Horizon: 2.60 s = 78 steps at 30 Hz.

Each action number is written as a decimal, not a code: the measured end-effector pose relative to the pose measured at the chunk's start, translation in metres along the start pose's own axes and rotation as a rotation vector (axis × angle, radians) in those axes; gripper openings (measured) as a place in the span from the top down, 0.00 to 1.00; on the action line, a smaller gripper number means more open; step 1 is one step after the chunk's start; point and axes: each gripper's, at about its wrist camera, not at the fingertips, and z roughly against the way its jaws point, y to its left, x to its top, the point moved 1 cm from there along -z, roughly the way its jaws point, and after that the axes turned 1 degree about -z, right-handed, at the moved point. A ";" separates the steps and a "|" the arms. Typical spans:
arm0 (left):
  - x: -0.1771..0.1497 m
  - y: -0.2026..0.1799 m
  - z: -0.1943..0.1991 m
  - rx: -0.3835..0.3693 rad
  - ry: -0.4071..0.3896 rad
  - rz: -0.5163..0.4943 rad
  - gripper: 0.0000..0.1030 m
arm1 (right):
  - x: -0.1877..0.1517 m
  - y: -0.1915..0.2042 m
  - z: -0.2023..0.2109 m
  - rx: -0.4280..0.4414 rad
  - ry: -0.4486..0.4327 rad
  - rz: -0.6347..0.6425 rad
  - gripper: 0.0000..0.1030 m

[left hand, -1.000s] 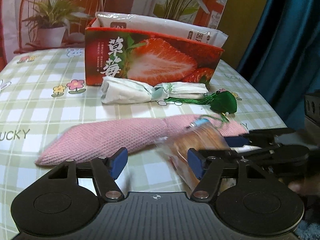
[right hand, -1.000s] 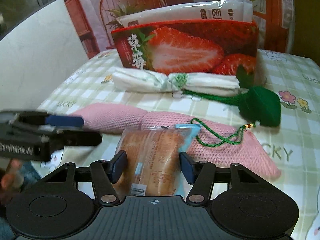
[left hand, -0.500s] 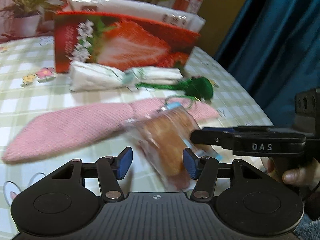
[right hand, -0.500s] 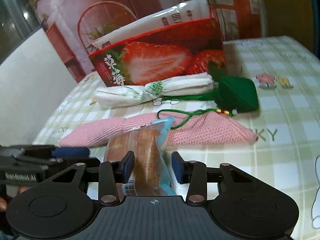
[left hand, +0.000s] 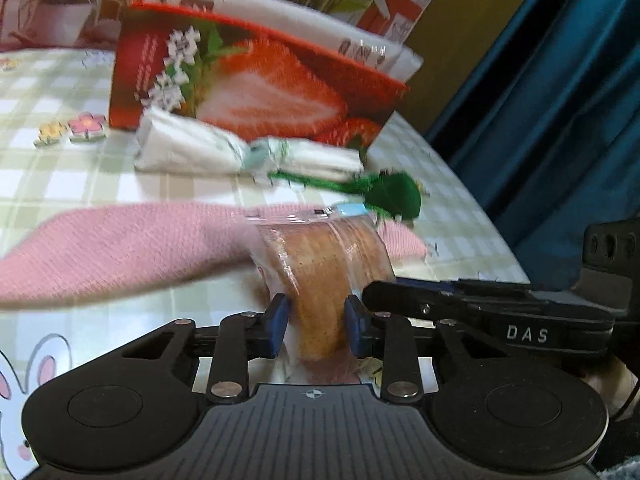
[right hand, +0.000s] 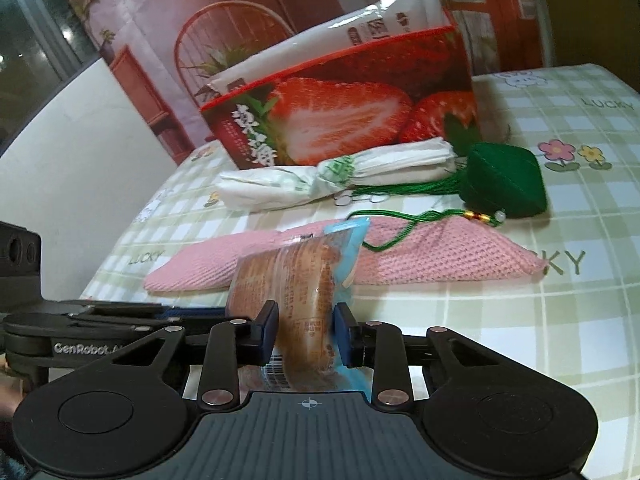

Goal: Organize soft objects
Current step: 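Close both grippers on the bread package, then lift the bread package with both grippers and carry it over the box, then lower the bread package into the red box and open both grippers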

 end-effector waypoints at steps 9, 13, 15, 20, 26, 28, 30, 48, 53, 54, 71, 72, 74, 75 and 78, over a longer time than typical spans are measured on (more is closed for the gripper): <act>0.041 -0.009 0.029 -0.004 -0.140 -0.052 0.68 | 0.030 0.017 0.018 0.044 -0.100 0.061 0.73; 0.069 -0.008 0.040 -0.024 -0.202 -0.060 0.68 | 0.059 0.029 0.025 0.046 -0.157 0.136 0.73; 0.085 -0.011 0.040 -0.022 -0.228 -0.070 0.68 | 0.075 0.033 0.028 0.054 -0.186 0.166 0.73; 0.122 -0.013 0.046 -0.013 -0.294 -0.094 0.68 | 0.114 0.040 0.027 0.067 -0.251 0.212 0.73; 0.165 -0.015 0.044 0.027 -0.366 -0.133 0.68 | 0.157 0.048 0.016 0.066 -0.310 0.274 0.73; 0.180 -0.014 0.041 0.039 -0.394 -0.137 0.68 | 0.172 0.052 0.009 0.056 -0.323 0.300 0.73; 0.193 -0.010 0.038 0.043 -0.413 -0.128 0.68 | 0.186 0.055 0.002 0.046 -0.335 0.325 0.73; 0.243 0.058 -0.026 0.100 -0.359 -0.025 0.69 | 0.261 0.042 -0.094 0.017 -0.256 0.324 0.73; 0.246 0.072 -0.042 0.120 -0.322 -0.014 0.69 | 0.265 0.033 -0.119 0.021 -0.206 0.273 0.72; 0.246 0.074 -0.045 0.124 -0.315 -0.014 0.69 | 0.265 0.032 -0.122 0.020 -0.199 0.262 0.73; 0.259 0.065 -0.001 0.305 -0.323 -0.089 0.64 | 0.272 0.024 -0.092 -0.054 -0.196 0.266 0.68; 0.261 0.061 0.005 0.318 -0.330 -0.103 0.64 | 0.273 0.023 -0.086 -0.058 -0.200 0.265 0.68; 0.267 0.053 0.019 0.346 -0.347 -0.131 0.64 | 0.273 0.020 -0.070 -0.070 -0.212 0.265 0.68; 0.270 0.049 0.029 0.362 -0.359 -0.144 0.64 | 0.272 0.019 -0.063 -0.075 -0.218 0.264 0.68; 0.277 0.038 0.054 0.407 -0.398 -0.165 0.64 | 0.271 0.017 -0.036 -0.090 -0.245 0.267 0.68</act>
